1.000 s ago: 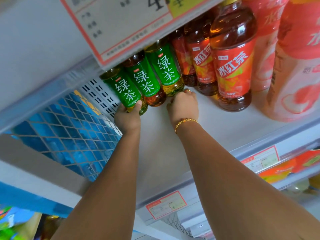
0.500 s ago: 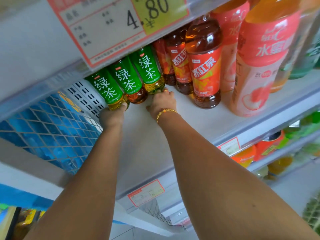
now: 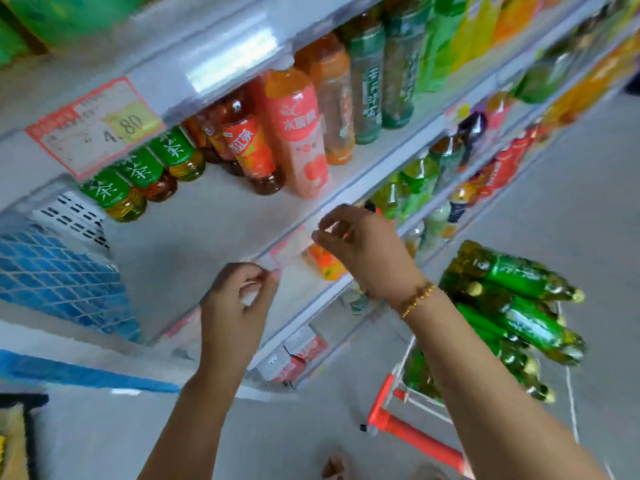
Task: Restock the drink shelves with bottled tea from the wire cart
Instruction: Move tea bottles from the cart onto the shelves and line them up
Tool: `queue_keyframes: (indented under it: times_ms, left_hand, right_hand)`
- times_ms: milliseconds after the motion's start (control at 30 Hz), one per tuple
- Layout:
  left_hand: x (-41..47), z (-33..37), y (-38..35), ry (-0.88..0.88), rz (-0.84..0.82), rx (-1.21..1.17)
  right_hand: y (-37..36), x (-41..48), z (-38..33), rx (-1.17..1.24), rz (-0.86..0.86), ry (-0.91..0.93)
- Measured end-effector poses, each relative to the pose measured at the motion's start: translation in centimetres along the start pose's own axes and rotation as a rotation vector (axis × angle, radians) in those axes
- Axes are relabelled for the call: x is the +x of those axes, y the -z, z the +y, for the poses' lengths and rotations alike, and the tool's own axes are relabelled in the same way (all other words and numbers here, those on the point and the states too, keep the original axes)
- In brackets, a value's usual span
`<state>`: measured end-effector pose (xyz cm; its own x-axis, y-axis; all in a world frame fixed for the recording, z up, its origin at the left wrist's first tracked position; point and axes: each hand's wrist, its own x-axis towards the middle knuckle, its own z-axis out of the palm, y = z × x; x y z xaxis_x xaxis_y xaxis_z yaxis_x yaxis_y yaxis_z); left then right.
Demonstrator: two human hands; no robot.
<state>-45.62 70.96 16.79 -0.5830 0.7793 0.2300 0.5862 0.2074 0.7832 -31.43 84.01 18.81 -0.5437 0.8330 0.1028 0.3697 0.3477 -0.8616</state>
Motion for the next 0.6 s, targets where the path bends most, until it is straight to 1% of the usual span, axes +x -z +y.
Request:
queue_keyframes:
  times_ms: [100,167,233,300,367,467,600]
  left_hand:
    - [-3.1,2.9,-6.5,-0.004,-0.239,-0.111]
    - [-4.8,3.6,-11.4,-0.008,-0.401,-0.117]
    - [-5.9,3.4,-16.2,-0.025,-0.565,-0.054]
    - [-6.8,2.9,-20.9,-0.058,-0.705,0.048]
    - [-7.4,2.4,-25.0,-0.100,-0.823,0.171]
    - [-8.1,1.6,-29.8,-0.194,-0.937,0.344]
    - [-8.9,-0.3,-33.6,-0.275,-1.003,0.551]
  right_hand:
    - [5.0,-5.5,7.0,-0.084,0.102,-0.243]
    - [8.0,-9.2,11.8,-0.161,0.189,-0.416]
    - [10.2,-12.7,16.8,-0.226,0.246,-0.615]
    - [11.5,-15.8,21.7,-0.250,0.260,-0.795]
    - [12.2,-18.2,25.8,-0.246,0.256,-0.906]
    - [12.9,-19.8,29.6,-0.261,0.269,-0.939]
    - [13.5,-19.5,32.9,-0.335,0.191,-0.798]
